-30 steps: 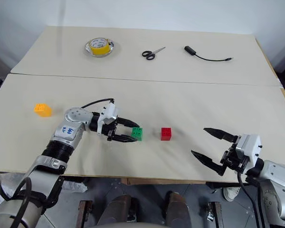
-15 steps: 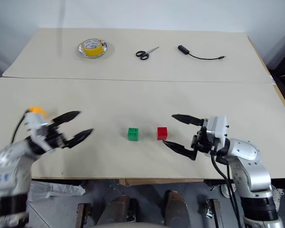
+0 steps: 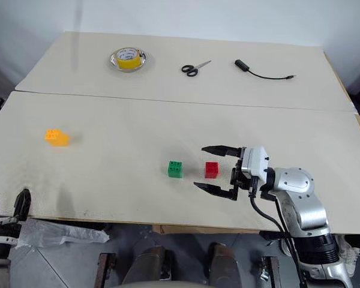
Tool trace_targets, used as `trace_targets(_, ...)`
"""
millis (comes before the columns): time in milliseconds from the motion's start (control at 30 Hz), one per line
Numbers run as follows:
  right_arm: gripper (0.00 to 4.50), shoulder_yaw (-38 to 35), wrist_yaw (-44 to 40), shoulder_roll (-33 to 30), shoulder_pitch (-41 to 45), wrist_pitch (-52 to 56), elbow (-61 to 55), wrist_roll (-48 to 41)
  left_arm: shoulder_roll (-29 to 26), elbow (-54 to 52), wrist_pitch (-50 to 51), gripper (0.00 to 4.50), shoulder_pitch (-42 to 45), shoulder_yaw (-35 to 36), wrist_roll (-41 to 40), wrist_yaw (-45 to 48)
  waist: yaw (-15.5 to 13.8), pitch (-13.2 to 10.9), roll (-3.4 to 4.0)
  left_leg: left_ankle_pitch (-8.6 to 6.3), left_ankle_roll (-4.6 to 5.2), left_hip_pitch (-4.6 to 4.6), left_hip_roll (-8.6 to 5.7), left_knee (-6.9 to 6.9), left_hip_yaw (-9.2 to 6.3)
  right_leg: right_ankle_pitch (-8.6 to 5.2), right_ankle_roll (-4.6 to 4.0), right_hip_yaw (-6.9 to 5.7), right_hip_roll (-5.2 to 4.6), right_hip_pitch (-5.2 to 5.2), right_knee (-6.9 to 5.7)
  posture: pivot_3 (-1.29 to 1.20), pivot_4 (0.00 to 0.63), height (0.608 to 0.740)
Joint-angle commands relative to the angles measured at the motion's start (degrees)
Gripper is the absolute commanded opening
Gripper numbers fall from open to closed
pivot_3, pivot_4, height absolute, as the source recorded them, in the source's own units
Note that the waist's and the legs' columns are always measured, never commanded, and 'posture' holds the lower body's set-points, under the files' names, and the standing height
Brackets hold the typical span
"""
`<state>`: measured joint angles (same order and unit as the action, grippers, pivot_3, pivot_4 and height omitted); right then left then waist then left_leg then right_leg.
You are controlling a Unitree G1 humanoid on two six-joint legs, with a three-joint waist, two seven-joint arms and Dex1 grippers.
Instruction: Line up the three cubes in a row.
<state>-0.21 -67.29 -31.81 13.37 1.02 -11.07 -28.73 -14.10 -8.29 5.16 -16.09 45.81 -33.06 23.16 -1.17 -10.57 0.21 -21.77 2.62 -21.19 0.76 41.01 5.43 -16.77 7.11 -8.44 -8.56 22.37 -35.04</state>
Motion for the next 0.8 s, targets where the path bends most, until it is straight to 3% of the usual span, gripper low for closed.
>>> trace_targets(33,4.5,-1.1,-0.9,-0.7,0.2,0.1,-1.2,-1.8,-6.7,2.1,3.1,4.46,7.4,-1.9,0.5,-2.8,-0.2,0.0,0.0,0.0,0.0,0.01,0.0,0.0,0.03,0.0,0.0,-0.03,0.01,0.0,-0.01,0.0,0.15,0.74)
trace_targets(200,4.5,-0.5,-0.6,-0.5,0.0,1.6,-1.9,-2.4,-15.4,13.9,6.6,4.46,21.4,-7.7,5.3,-5.7,-0.1,0.0,-0.03,0.04,0.0,0.01,-0.06,0.04,0.02,0.0,-0.02,-0.36,0.01,0.0,-0.13,0.0,0.15,0.74)
trace_targets(367,4.5,0.0,0.6,0.1,-0.9,2.6,-3.8,-2.7,-17.6,22.7,6.3,4.46,30.1,-12.3,8.0,-5.4,1.0,0.0,-0.04,-0.02,-0.02,-0.01,-0.08,-0.14,0.09,0.0,-0.01,-0.53,0.02,0.1,-0.07,0.0,0.15,0.74)
trace_targets(633,4.5,-0.4,2.1,0.0,-2.6,4.2,-5.8,-3.5,-18.7,29.3,4.1,4.46,33.9,-14.7,10.7,-5.6,1.2,0.0,-0.06,-0.02,-0.03,0.0,-0.05,-0.13,0.15,-0.01,0.0,-0.63,0.05,0.08,-0.02,0.0,0.15,0.74)
trace_targets(733,4.5,-0.5,2.3,-0.1,-3.1,4.1,-5.8,-3.4,-18.6,29.9,3.2,3.94,34.1,-15.1,10.5,-4.2,1.2,0.0,-0.06,-0.02,-0.03,-0.01,-0.05,-0.11,0.15,-0.01,0.0,-0.62,0.04,0.08,-0.02,0.0,0.15,0.74)
trace_targets(800,4.5,-0.6,2.4,-0.1,-3.1,4.0,-5.6,-3.4,-19.1,30.3,2.3,3.31,34.0,-15.9,11.4,-3.4,1.1,0.0,-0.06,-0.02,-0.03,-0.01,-0.06,-0.09,0.14,-0.01,0.0,-0.62,0.02,0.07,-0.03,0.0,0.15,0.74)
